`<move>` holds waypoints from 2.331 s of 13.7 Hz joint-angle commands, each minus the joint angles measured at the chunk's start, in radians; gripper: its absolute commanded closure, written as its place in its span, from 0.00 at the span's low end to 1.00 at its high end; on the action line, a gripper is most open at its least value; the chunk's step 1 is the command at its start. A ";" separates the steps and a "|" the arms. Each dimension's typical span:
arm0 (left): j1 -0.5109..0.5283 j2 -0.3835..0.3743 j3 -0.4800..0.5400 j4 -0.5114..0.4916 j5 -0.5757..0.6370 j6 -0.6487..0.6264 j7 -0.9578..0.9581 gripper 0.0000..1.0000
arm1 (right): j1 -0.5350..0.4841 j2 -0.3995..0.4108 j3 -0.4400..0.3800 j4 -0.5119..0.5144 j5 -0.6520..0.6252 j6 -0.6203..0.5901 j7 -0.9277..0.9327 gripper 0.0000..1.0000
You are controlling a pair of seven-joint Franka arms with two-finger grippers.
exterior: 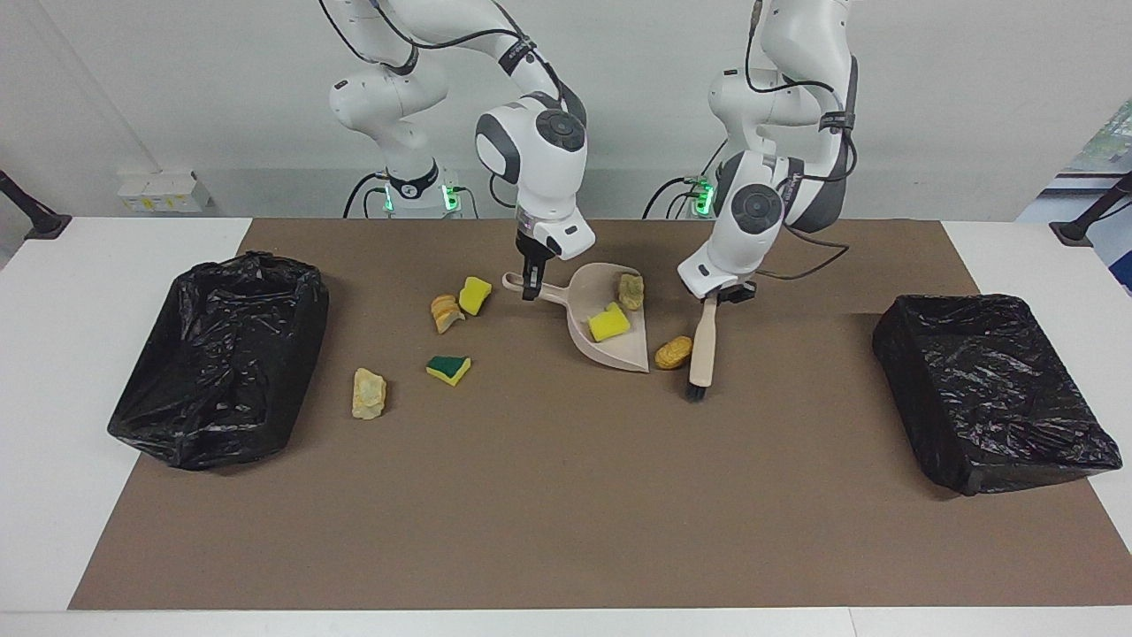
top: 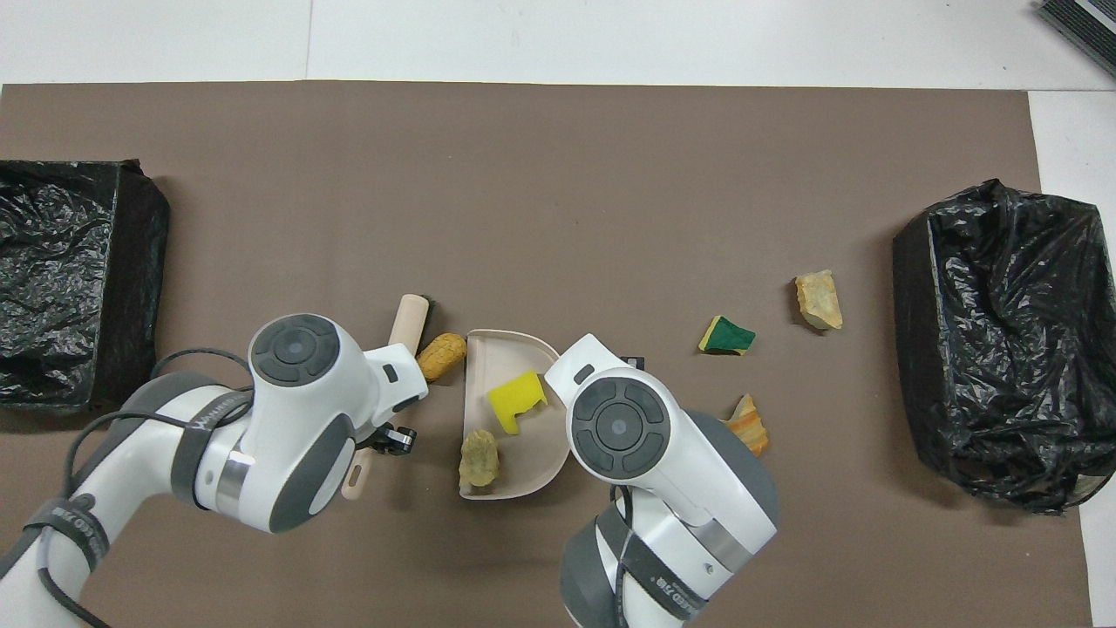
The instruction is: Sweep and dump trash in bin
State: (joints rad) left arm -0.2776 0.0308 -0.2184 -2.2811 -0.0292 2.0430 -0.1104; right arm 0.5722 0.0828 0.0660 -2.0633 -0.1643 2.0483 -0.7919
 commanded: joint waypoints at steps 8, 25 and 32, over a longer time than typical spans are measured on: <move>-0.269 -0.052 0.004 0.057 -0.130 -0.063 -0.307 1.00 | -0.041 -0.017 0.005 -0.024 0.015 0.016 -0.036 1.00; 0.004 -0.074 0.019 0.218 -0.061 -0.206 -0.443 1.00 | -0.232 -0.093 0.003 -0.044 0.220 0.084 -0.501 1.00; 0.216 -0.003 0.019 0.187 -0.011 -0.167 -0.120 1.00 | -0.150 -0.035 0.003 -0.049 0.147 0.075 -0.310 1.00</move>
State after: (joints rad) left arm -0.0897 0.0299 -0.1857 -2.0684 -0.0869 1.8511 -0.2712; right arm 0.4119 0.0344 0.0648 -2.1043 0.0066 2.1101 -1.1522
